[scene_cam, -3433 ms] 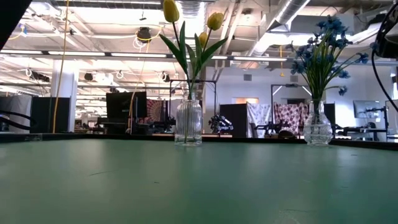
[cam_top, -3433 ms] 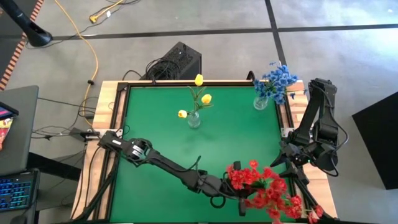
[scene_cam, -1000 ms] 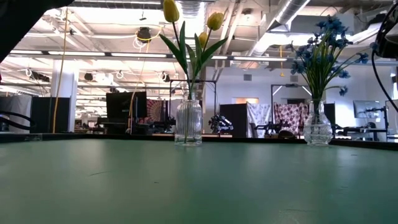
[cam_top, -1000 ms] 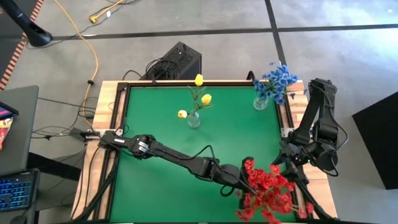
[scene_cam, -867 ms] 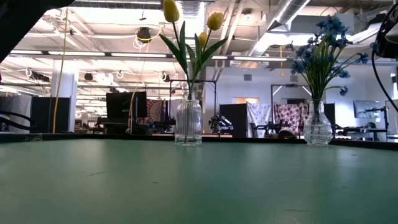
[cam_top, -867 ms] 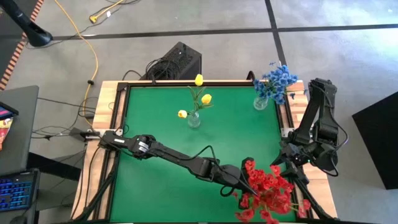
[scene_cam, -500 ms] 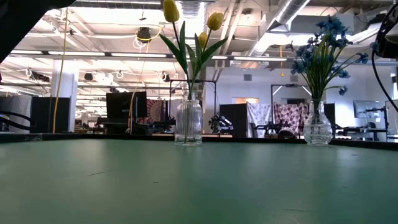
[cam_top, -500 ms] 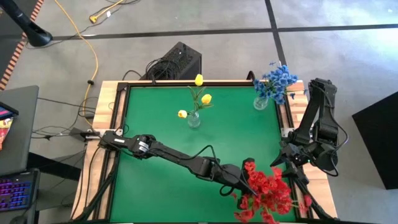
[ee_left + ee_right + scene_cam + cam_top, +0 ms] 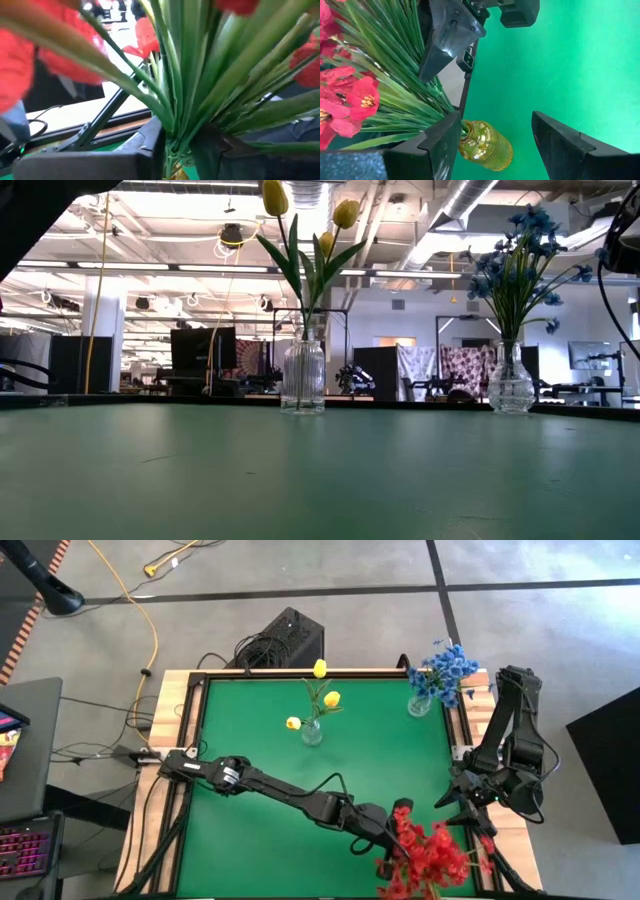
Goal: Sort flowers into vase by color
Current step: Put the red flowers into the yellow vase
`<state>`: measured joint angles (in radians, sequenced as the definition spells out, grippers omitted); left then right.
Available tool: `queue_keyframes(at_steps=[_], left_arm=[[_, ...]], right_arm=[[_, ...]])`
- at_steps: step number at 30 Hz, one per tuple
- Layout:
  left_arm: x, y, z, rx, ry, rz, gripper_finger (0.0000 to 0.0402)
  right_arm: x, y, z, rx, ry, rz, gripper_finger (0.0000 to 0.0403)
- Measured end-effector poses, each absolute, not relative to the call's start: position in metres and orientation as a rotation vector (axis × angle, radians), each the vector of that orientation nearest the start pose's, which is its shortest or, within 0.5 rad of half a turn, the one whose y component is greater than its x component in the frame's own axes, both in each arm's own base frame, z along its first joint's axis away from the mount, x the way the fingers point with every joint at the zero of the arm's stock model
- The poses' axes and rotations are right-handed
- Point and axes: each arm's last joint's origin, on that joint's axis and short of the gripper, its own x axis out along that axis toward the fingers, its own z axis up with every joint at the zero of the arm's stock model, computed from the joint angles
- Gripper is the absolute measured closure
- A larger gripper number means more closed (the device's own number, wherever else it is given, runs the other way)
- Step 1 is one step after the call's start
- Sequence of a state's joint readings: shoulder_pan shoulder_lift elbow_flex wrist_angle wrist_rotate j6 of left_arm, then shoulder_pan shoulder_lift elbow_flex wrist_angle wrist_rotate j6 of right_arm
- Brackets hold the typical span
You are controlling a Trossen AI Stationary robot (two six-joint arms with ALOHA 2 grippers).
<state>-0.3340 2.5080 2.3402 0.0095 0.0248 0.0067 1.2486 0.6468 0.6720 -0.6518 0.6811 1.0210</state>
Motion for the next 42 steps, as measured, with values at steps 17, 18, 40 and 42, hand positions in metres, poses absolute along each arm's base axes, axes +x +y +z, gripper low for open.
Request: queue_keyframes(at_steps=[17,18,40,42], left_arm=[[0.545,-0.189,0.271,0.038,0.175,-0.462,0.0233],[0.545,-0.186,0.270,0.028,0.186,-0.457,0.0233],[0.521,-0.157,0.319,0.052,0.303,-0.457,0.0127],[0.516,-0.153,0.327,0.060,0.324,-0.454,0.0125]], right_arm=[[0.056,0.096,0.282,0.519,0.547,0.278,0.0132],[0.056,0.094,0.282,0.525,0.543,0.272,0.0132],[0.059,0.078,0.279,0.513,0.541,0.176,0.0132],[0.058,0.077,0.279,0.506,0.545,0.172,0.0132]])
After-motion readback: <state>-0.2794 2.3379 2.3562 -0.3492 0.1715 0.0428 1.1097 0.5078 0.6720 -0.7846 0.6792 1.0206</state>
